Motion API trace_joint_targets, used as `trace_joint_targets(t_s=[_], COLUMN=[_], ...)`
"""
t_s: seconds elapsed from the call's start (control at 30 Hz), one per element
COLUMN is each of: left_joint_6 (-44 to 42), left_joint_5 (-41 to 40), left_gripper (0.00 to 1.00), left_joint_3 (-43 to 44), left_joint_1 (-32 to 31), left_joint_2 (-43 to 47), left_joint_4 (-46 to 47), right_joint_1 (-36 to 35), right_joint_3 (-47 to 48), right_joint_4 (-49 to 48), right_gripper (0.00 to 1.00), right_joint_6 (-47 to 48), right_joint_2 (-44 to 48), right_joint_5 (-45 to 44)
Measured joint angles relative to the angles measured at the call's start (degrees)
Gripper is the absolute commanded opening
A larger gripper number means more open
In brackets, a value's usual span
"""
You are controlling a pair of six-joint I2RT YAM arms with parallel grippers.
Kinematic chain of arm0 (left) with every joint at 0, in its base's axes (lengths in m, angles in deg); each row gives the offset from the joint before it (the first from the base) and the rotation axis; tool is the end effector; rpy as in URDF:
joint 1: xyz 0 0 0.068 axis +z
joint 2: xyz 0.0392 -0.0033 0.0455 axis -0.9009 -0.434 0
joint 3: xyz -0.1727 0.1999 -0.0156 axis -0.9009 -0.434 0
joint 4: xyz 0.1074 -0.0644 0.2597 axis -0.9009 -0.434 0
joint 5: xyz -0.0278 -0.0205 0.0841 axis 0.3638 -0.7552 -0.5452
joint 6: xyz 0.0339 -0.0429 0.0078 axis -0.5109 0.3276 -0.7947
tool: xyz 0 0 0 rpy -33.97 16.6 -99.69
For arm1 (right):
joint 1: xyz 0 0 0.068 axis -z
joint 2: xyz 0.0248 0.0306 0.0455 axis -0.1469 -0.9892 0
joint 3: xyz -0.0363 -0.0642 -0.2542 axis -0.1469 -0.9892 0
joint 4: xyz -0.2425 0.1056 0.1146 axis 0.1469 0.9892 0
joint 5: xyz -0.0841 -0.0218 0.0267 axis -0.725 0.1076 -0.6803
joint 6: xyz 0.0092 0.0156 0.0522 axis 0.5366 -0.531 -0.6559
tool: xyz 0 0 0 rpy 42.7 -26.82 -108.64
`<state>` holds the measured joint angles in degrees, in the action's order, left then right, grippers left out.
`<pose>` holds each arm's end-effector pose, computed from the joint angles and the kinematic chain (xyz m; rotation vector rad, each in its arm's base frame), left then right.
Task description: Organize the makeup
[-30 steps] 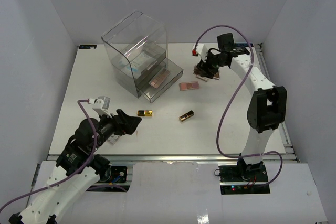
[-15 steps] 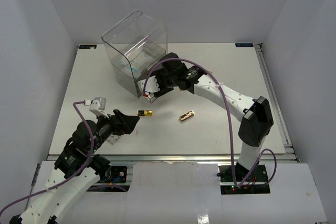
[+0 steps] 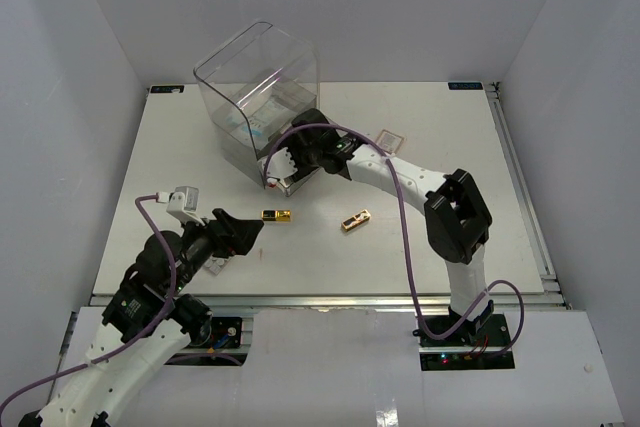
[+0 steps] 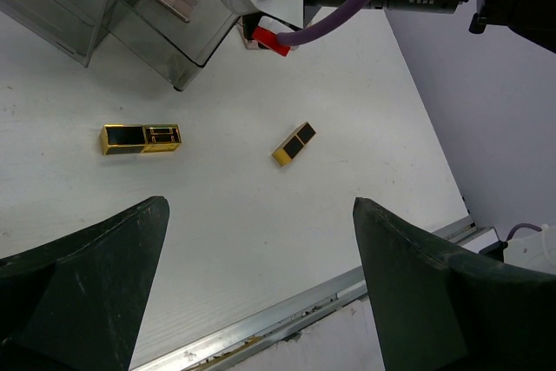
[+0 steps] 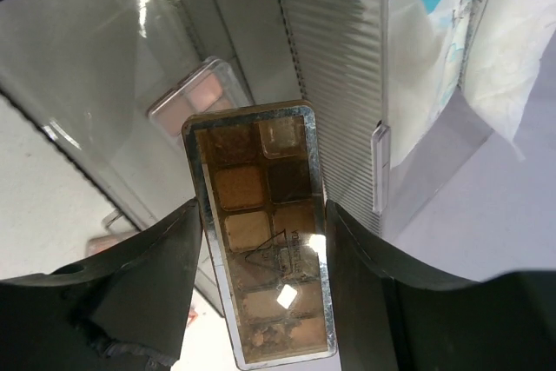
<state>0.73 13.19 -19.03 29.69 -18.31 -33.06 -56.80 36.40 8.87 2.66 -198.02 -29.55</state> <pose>0.1024 -0.0665 0.2959 -0.1020 1.8747 -0.7903 0.3275 0.3653 0.2507 -2.0291 0.9788 -0.3745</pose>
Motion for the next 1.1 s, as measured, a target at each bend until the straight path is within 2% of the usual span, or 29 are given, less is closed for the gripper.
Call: trace_joint_targets(t_s=[0.1, 0.37, 0.5, 0.57, 0.67, 0.73, 0.77, 0.93, 1.1], left_joint_6=[0.2, 3.4, 7.3, 10.8, 16.4, 21.1, 23.3, 34.9, 40.1], left_joint_5=[0.0, -2.8, -5.0, -5.9, -7.5, -8.9, -9.5, -11.7, -11.5], left_gripper=[0.98, 0.98, 0.98, 0.98, 0.98, 0.98, 0.98, 0.98, 0.98], left_joint_3=[0.0, 0.1, 0.6, 1.2, 2.5, 3.5, 3.9, 6.9, 6.8], left_joint_1=[0.0, 0.0, 0.0, 0.0, 0.0, 0.0, 0.0, 0.2, 2.9], left_joint_2=[0.0, -2.1, -6.8, -9.3, -13.4, -16.7, -18.3, -28.8, -35.3], left_joint_4=[-0.1, -2.0, -5.3, -8.3, -12.8, -16.5, -18.4, -27.5, -30.7], right_joint_1=[0.0, 0.1, 0.5, 1.0, 4.0, 7.3, 9.0, 12.5, 18.1], right_joint_3=[0.0, -4.6, -6.8, -6.4, -4.9, -7.2, -9.3, -31.2, -43.4], right_joint_4=[-1.5, -4.6, -3.9, -2.1, 3.1, 3.8, 3.3, -4.3, -7.8], right_gripper=[0.79, 0.82, 0.84, 0.84, 0.86, 0.94, 0.92, 0.9, 0.9], right_joint_6=[0.7, 0.8, -2.2, -8.7, -22.6, -32.3, -37.0, -53.8, -62.1], right_joint_2=[-0.8, 1.1, 4.8, 7.2, 12.7, 18.6, 22.2, 41.7, 44.8], right_joint_5=[-0.5, -1.3, -0.7, 1.4, 13.7, 24.7, 29.7, 45.1, 53.1])
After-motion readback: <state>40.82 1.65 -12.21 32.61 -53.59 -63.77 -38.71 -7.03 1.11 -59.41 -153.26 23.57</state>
